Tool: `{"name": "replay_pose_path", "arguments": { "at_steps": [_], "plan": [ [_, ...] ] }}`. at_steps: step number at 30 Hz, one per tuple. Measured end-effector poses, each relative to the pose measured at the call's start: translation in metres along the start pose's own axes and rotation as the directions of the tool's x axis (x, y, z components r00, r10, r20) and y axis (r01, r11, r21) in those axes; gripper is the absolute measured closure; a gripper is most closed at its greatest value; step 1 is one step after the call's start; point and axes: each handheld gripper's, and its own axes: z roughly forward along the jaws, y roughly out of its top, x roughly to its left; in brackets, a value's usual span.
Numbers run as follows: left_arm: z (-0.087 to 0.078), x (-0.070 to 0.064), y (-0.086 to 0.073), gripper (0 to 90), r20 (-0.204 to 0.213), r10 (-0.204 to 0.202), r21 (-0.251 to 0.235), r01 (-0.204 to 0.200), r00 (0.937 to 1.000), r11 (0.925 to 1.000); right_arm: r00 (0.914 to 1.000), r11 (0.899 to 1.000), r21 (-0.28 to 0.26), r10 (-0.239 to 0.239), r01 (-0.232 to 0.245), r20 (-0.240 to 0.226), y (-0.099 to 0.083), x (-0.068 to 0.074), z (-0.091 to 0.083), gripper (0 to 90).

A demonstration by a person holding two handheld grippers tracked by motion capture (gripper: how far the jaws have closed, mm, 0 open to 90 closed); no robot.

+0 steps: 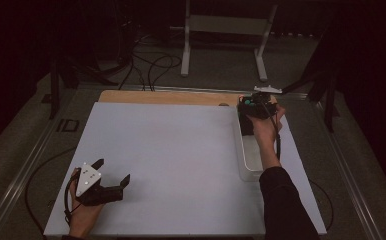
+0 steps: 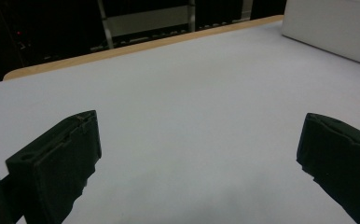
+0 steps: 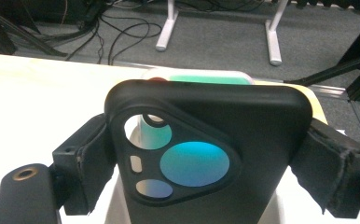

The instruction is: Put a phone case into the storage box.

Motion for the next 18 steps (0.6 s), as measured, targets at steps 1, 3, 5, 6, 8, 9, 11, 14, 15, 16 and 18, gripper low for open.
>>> {"name": "replay_pose_path", "arguments": {
  "at_steps": [1,3,5,6,8,9,11,14,15,16,18],
  "plan": [
    [0.000,0.000,0.000,0.2,0.000,0.001,0.000,-0.001,1.0000,1.0000,1.0000,1.000,-0.001,0.005,-0.005,0.001,0.000,0.000,0.001,13.6],
    [0.000,0.000,0.000,0.2,0.001,-0.001,-0.001,0.001,1.0000,1.0000,1.0000,1.000,-0.002,0.004,-0.004,0.001,0.000,0.000,0.002,13.6],
    [0.000,0.000,0.000,0.2,0.000,-0.003,-0.002,0.003,1.0000,1.0000,1.0000,1.000,-0.001,0.002,-0.002,0.001,0.001,0.001,0.003,13.6],
    [0.000,0.000,0.000,0.2,0.000,-0.003,-0.002,0.003,1.0000,1.0000,1.0000,1.000,0.000,0.002,-0.002,0.000,0.001,0.001,0.003,13.5],
    [0.000,0.000,0.000,0.2,0.001,-0.002,-0.001,0.002,1.0000,1.0000,1.0000,1.000,-0.003,0.001,-0.001,-0.002,0.002,0.001,0.004,13.5],
    [0.000,0.000,0.000,0.2,0.001,-0.002,0.001,0.002,1.0000,1.0000,1.0000,1.000,-0.003,0.000,0.000,-0.004,0.002,0.002,0.005,13.4],
    [0.000,0.000,0.000,0.2,0.001,-0.002,0.000,0.002,1.0000,1.0000,1.0000,1.000,-0.006,-0.002,0.002,-0.001,0.002,0.002,0.006,13.3],
    [0.000,0.001,0.000,0.2,0.001,-0.004,-0.001,0.004,1.0000,1.0000,1.0000,1.000,-0.007,0.006,-0.006,0.003,0.003,0.002,0.009,13.2],
    [0.000,0.001,0.000,0.2,0.001,-0.005,-0.002,0.005,1.0000,1.0000,1.0000,1.000,-0.008,0.005,-0.005,0.004,0.003,0.002,0.009,13.2],
    [0.000,0.001,0.000,0.2,0.001,-0.005,-0.002,0.005,1.0000,1.0000,1.0000,1.000,-0.009,0.005,-0.005,0.006,0.003,0.002,0.010,13.2],
    [0.000,0.001,-0.001,0.2,0.001,-0.006,-0.001,0.006,1.0000,1.0000,1.0000,1.000,-0.009,0.007,-0.007,0.002,0.003,0.002,0.011,13.0]
  ]
}}
